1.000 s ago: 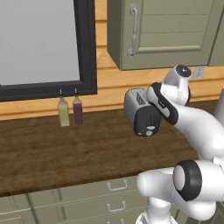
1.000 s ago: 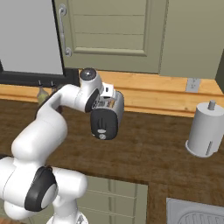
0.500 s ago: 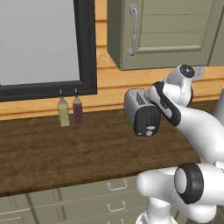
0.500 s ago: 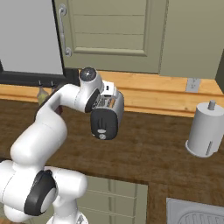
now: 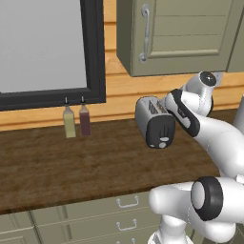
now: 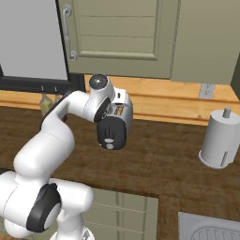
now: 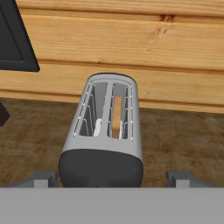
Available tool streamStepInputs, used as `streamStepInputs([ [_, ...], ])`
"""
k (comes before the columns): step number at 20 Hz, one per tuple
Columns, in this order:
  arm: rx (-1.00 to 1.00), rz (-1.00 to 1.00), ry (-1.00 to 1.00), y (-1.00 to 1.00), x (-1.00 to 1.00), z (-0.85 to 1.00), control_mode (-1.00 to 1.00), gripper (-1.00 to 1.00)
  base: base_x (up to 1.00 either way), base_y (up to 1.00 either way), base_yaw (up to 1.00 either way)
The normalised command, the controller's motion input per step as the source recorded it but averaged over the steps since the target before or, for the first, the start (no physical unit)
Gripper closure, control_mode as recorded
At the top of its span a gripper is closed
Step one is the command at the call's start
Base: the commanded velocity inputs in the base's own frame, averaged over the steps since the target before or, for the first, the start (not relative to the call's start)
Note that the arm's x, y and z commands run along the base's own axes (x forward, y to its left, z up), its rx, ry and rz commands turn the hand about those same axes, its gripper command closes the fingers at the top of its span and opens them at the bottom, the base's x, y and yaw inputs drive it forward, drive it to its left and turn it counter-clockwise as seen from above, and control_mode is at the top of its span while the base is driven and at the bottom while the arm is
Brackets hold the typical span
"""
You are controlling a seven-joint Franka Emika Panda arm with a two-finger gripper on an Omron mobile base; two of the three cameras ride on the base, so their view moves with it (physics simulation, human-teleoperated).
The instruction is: Start the toaster. Once the lever pops up, take the bread to the plate on the dining counter.
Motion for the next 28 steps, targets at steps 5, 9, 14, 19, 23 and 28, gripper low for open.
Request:
streamStepInputs([
  [5,0.0,0.0,0.0,0.0,0.0,0.0,-1.0,-1.0,0.0,0.0,0.0],
  [9,0.0,0.0,0.0,0.0,0.0,0.0,-1.0,-1.0,0.0,0.0,0.0],
  [14,0.0,0.0,0.0,0.0,0.0,0.0,-1.0,-1.0,0.0,0.0,0.0],
  [19,0.0,0.0,0.0,0.0,0.0,0.0,-1.0,-1.0,0.0,0.0,0.0],
  [23,0.0,0.0,0.0,0.0,0.0,0.0,-1.0,-1.0,0.0,0.0,0.0],
  [28,0.0,0.0,0.0,0.0,0.0,0.0,-1.0,-1.0,0.0,0.0,0.0],
])
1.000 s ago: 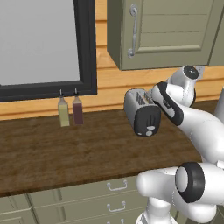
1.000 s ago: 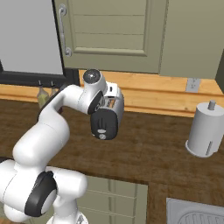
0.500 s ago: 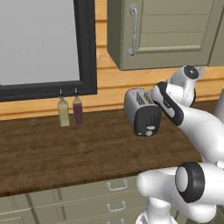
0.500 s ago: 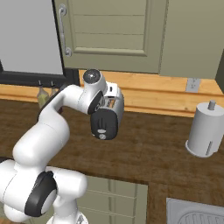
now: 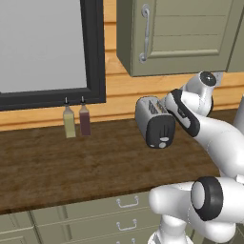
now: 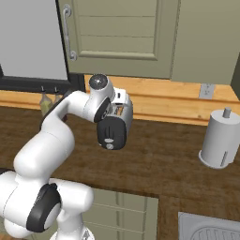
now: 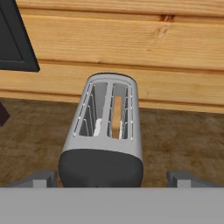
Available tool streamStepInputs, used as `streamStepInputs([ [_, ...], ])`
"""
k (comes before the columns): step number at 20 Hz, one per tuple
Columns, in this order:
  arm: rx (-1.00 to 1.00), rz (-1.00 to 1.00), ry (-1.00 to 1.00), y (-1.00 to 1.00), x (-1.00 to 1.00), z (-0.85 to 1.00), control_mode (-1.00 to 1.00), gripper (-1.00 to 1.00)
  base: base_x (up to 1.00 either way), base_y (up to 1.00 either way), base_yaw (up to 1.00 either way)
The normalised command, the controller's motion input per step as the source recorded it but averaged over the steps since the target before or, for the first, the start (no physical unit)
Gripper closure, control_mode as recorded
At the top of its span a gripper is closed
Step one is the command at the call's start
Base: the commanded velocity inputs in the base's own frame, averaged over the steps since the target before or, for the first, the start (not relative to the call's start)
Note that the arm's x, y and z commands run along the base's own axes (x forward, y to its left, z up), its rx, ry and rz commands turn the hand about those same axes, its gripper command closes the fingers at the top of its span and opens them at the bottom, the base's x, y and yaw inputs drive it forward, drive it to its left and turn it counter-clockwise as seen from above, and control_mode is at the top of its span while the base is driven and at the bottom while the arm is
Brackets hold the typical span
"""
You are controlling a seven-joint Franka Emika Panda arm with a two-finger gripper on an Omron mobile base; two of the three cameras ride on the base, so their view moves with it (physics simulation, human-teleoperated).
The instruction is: Start the toaster. Once the lever pops up, take the bread to the plate on the dining counter.
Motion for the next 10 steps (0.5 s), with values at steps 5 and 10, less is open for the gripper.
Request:
streamStepInputs([
  [5,0.0,0.0,0.0,0.0,0.0,0.0,-1.0,-1.0,0.0,0.0,0.0],
  [10,0.0,0.0,0.0,0.0,0.0,0.0,-1.0,-1.0,0.0,0.0,0.0],
])
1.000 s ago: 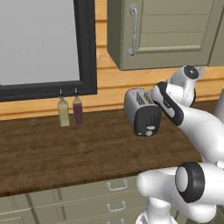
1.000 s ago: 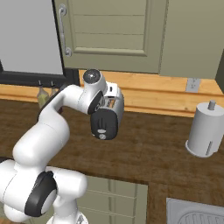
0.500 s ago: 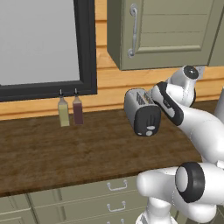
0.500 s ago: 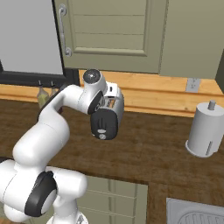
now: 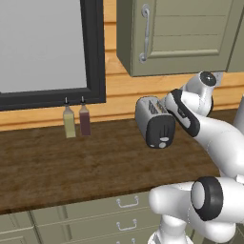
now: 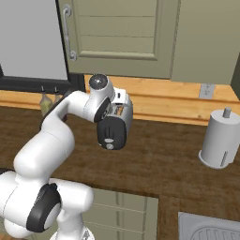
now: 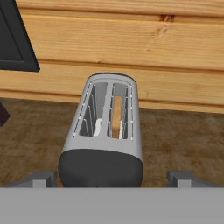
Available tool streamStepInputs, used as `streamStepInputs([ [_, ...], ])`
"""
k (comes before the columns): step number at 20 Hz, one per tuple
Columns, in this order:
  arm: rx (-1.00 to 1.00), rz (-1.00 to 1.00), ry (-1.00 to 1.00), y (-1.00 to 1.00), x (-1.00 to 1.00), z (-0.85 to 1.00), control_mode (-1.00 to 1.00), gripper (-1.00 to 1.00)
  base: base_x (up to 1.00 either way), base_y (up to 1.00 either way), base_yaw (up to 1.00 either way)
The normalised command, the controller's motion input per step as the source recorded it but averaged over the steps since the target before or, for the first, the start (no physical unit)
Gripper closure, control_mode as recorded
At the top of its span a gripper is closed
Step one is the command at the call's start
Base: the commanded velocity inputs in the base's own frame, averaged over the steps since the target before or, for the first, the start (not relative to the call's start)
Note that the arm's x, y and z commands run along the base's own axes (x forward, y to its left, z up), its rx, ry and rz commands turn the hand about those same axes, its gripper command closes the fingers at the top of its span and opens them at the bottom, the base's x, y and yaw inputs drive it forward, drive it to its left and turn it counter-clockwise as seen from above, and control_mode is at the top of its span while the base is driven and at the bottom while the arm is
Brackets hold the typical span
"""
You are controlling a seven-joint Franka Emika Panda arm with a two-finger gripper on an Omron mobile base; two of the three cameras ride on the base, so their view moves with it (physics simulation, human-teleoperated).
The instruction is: Start the toaster. Once the lever pops up, take the bread to the plate on the dining counter.
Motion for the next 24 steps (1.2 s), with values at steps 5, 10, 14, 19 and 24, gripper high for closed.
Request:
streamStepInputs([
  [5,0.0,0.0,0.0,0.0,0.0,0.0,-1.0,-1.0,0.0,0.0,0.0],
  [10,0.0,0.0,0.0,0.0,0.0,0.0,-1.0,-1.0,0.0,0.0,0.0],
  [14,0.0,0.0,0.0,0.0,0.0,0.0,-1.0,-1.0,0.0,0.0,0.0],
  [19,0.0,0.0,0.0,0.0,0.0,0.0,-1.0,-1.0,0.0,0.0,0.0],
  [24,0.0,0.0,0.0,0.0,0.0,0.0,-1.0,-1.0,0.0,0.0,0.0],
])
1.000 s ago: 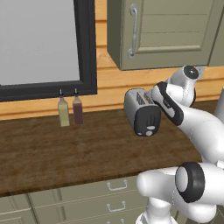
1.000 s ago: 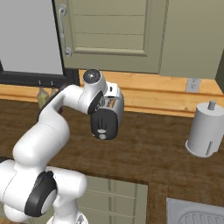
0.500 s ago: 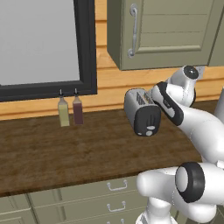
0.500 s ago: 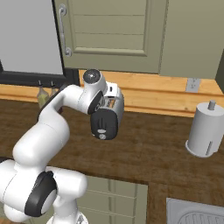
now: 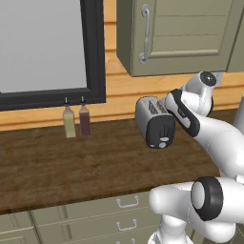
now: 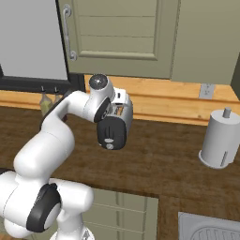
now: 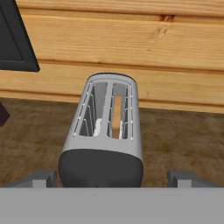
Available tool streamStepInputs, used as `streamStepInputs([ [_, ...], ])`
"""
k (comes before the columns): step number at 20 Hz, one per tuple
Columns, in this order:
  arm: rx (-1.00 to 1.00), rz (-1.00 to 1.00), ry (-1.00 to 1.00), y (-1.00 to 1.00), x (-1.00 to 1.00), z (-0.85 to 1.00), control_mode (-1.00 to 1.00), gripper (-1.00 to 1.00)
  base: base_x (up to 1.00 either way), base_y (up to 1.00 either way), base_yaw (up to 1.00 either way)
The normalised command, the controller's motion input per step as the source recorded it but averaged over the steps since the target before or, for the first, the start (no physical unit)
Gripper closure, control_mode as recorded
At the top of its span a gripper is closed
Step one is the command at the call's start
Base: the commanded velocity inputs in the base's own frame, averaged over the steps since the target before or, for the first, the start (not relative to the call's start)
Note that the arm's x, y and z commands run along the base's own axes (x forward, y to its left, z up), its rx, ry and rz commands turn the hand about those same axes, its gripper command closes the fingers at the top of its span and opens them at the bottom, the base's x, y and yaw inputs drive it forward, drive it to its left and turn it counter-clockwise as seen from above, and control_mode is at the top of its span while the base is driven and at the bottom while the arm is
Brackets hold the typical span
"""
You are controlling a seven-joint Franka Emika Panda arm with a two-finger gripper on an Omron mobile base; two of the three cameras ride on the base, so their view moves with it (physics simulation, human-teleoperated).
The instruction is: Start the toaster. Once the lever pops up, take the bread to the plate on the dining counter.
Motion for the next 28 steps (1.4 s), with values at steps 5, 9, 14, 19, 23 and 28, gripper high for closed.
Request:
streamStepInputs([
  [5,0.0,0.0,0.0,0.0,0.0,0.0,-1.0,-1.0,0.0,0.0,0.0],
  [9,0.0,0.0,0.0,0.0,0.0,0.0,-1.0,-1.0,0.0,0.0,0.0],
  [14,0.0,0.0,0.0,0.0,0.0,0.0,-1.0,-1.0,0.0,0.0,0.0],
  [19,0.0,0.0,0.0,0.0,0.0,0.0,-1.0,-1.0,0.0,0.0,0.0],
  [23,0.0,0.0,0.0,0.0,0.0,0.0,-1.0,-1.0,0.0,0.0,0.0],
  [28,0.0,0.0,0.0,0.0,0.0,0.0,-1.0,-1.0,0.0,0.0,0.0],
])
